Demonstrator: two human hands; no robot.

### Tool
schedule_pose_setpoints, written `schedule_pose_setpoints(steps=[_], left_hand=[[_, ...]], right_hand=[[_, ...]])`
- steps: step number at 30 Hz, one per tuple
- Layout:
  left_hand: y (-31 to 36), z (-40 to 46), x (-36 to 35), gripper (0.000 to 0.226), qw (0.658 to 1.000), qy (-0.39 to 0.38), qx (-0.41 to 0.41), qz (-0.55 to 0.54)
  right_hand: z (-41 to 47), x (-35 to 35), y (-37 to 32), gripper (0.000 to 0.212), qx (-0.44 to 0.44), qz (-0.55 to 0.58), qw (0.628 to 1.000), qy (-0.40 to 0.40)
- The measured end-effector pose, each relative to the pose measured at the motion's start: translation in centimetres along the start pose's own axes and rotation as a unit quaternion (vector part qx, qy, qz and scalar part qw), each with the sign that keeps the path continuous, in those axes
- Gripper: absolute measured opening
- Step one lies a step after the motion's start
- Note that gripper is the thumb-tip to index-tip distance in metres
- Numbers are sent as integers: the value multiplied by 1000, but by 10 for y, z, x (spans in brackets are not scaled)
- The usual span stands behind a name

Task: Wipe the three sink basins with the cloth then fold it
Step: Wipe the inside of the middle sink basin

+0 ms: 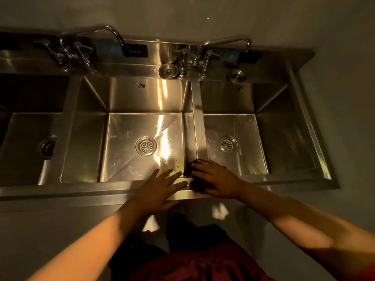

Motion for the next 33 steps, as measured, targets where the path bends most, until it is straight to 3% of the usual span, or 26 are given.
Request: schedule_pose_setpoints(steps=[3,8,12,17,24,29,33], left_hand=[[-8,4,-5,69,999,19,-3,-34],[-9,23,-1,66,978,63,151,-128],[-11,29,-3,70,962,66,222,-145],[-10,30,-4,66,954,105,243,-143],[-11,30,-7,80,962,28,236,-138],[-12,29,-2,77,962,33,234,-134],[-10,28,2,67,964,58,226,-130]], right_hand=[[30,15,24,64,-35,8,999,36],[78,39,53,59,-89,47,987,123],[116,61,81,57,-106,34,983,143],[168,88,114,49,-158,-14,972,174],[234,119,166,64,-281,15,951,130],[224,115,156,63,-284,43,945,154],[178,93,114,55,-215,59,956,190]])
Point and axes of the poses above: each hand's wrist, its own z-axis towards the middle knuckle, its own x-axis out of the back of the hand, y = z × x, the point moved 3 cm from there along z, towards the middle knuckle, and after that the axes turned 10 degrees about z, right-handed, at the moved point
